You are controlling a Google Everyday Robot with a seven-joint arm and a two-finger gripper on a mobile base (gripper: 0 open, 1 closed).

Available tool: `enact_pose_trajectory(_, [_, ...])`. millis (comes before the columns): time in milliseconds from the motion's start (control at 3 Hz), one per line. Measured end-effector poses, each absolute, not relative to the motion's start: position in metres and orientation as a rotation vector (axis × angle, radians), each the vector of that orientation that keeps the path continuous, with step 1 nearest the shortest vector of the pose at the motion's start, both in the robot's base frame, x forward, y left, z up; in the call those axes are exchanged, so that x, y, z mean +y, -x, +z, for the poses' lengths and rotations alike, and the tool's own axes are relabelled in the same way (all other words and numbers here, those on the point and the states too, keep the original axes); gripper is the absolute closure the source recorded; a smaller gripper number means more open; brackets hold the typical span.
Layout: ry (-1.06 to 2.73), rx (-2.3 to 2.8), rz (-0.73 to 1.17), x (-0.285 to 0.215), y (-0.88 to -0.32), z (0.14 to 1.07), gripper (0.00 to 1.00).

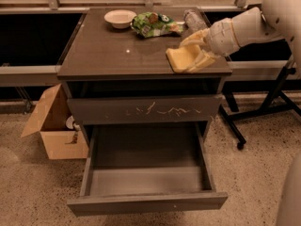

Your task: Pick sponge from middle drawer and place on counter

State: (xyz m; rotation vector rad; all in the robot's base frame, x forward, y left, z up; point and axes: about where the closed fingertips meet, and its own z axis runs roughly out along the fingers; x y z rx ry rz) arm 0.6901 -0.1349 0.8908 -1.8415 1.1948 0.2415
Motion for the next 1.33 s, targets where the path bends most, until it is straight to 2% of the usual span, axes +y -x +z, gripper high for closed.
enact_pose_trajectory(333, [1.757, 1.223, 0.267, -0.134, -0.715, 0.897, 1.0])
enact_pose_trajectory(1000, [1.592, 1.353, 0.304, -0.145, -0.756, 0.896, 0.6])
enact_pose_trajectory(1333, [1.506, 1.416, 0.315, -0.155, -0.774, 0.893, 0.28])
